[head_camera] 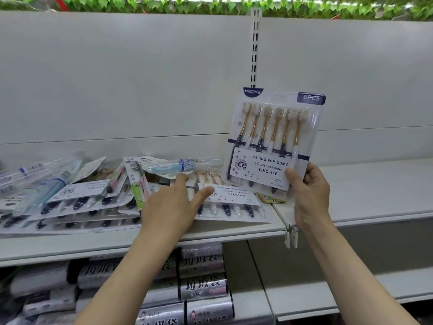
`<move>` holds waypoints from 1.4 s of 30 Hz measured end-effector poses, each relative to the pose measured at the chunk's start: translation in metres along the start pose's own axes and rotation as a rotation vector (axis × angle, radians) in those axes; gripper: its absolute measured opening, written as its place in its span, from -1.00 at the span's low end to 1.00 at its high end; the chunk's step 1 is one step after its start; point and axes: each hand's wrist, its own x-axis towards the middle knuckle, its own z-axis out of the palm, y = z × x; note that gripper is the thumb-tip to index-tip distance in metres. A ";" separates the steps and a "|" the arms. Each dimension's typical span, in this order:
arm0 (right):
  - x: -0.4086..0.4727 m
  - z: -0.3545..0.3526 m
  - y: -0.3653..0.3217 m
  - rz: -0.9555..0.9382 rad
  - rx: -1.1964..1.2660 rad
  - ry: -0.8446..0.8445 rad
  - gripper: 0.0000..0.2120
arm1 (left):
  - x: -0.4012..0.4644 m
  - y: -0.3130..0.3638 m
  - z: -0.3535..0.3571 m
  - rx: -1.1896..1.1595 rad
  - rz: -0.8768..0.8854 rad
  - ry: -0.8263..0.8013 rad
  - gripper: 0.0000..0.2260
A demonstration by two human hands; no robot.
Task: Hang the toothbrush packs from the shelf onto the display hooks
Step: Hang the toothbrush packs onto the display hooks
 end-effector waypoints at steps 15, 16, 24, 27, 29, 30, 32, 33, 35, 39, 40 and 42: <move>-0.004 0.005 -0.016 -0.049 0.028 -0.030 -0.78 | 0.025 0.021 -0.024 -0.735 -0.003 0.206 -0.79; -0.004 0.005 -0.018 -0.056 0.039 -0.026 -0.78 | 0.030 0.022 -0.029 -0.781 0.002 0.256 -0.81; -0.005 0.007 -0.020 -0.060 0.031 -0.049 -0.77 | 0.031 0.014 -0.030 -0.736 -0.050 0.330 -0.68; -0.006 0.008 -0.016 -0.034 0.025 -0.057 -0.77 | 0.028 0.008 -0.023 -0.683 -0.116 0.232 -0.62; -0.007 0.008 -0.015 -0.024 0.014 -0.065 -0.77 | 0.028 0.005 -0.018 -0.665 -0.163 0.155 -0.58; -0.007 0.009 -0.015 -0.021 0.008 -0.071 -0.77 | 0.028 0.004 -0.015 -0.653 -0.175 0.127 -0.56; -0.008 0.011 -0.014 -0.021 0.000 -0.082 -0.77 | 0.031 0.002 -0.010 -0.649 -0.189 0.083 -0.54; -0.008 0.012 -0.015 -0.026 -0.003 -0.086 -0.78 | 0.033 0.001 -0.007 -0.651 -0.193 0.059 -0.53; -0.010 0.014 -0.016 -0.041 -0.005 -0.088 -0.78 | 0.033 0.001 -0.002 -0.663 -0.192 0.013 -0.52; -0.014 0.016 -0.015 -0.054 -0.014 -0.071 -0.76 | 0.025 0.000 0.015 -0.799 -0.176 0.043 -0.56; -0.015 0.017 -0.016 -0.053 -0.013 -0.065 -0.76 | 0.023 -0.001 0.017 -0.799 -0.168 0.063 -0.56; -0.016 0.017 -0.017 -0.053 -0.013 -0.058 -0.77 | 0.025 -0.002 0.017 -0.807 -0.172 0.061 -0.53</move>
